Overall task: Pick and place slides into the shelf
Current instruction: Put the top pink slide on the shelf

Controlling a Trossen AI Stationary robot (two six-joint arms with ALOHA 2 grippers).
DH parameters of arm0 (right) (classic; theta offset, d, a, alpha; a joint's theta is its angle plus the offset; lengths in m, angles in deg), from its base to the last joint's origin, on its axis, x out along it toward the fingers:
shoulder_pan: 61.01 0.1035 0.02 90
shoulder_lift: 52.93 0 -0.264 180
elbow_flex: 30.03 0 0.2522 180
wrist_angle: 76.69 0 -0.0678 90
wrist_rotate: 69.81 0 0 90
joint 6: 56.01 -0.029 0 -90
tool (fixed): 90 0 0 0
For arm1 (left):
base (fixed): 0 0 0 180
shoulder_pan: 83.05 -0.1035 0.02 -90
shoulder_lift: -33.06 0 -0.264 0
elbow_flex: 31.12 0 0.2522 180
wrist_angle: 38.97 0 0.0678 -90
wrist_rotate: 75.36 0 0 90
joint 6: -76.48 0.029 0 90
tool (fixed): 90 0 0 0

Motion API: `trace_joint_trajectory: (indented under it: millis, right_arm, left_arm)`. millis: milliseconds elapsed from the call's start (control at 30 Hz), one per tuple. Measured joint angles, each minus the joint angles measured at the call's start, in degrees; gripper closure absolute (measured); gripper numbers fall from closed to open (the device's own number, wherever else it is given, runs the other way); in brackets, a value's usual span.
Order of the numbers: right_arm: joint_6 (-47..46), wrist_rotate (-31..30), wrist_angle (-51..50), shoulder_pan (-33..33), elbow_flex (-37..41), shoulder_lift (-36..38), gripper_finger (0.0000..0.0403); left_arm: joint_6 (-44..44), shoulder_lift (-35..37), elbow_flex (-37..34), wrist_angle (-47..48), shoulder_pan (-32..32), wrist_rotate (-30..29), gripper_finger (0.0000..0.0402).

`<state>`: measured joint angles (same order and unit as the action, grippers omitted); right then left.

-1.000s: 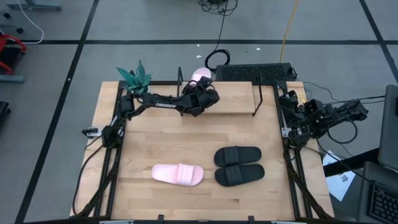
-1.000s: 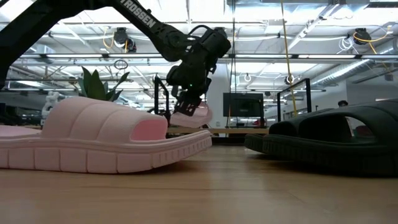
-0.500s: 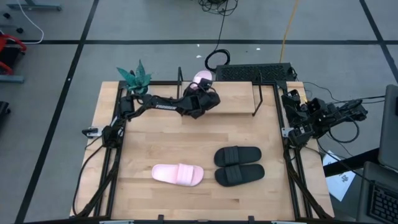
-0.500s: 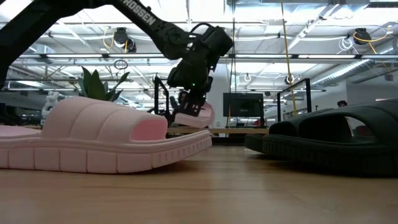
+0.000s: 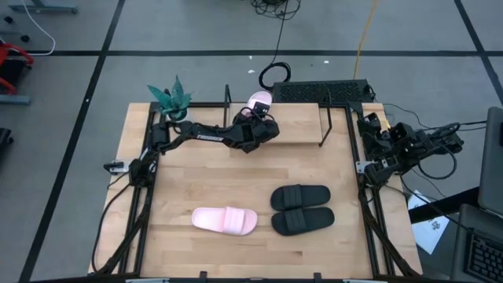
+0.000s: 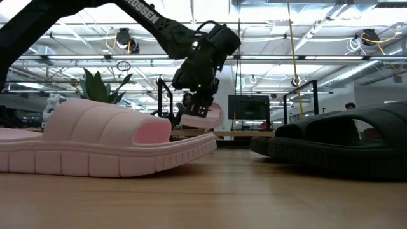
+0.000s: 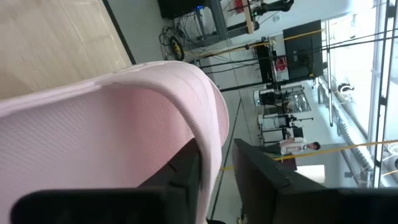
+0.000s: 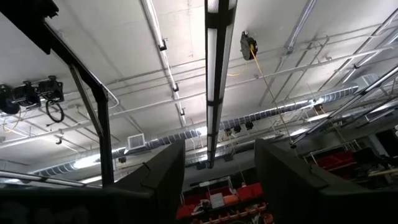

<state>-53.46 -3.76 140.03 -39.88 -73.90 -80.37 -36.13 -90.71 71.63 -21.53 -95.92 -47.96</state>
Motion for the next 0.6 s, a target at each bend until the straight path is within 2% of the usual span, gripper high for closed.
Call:
trace_joint_trajectory:
  millis: [200,433,600]
  right_arm:
    - [-1.08,0.04,-0.79,-0.02,0.00,0.13,0.0218]
    - [-2.54,0.17,-1.01,0.00,0.00,0.13,0.0218]
    - [-2.54,0.17,-1.10,0.00,0.00,0.18,0.0218]
  left_arm:
    - [0.11,0.02,0.00,-0.10,0.35,-0.40,0.0349]
    - [-0.24,0.04,0.02,-1.80,0.44,-1.11,0.0342]
    - [0.12,0.07,0.04,-3.68,0.98,-4.22,0.0339]
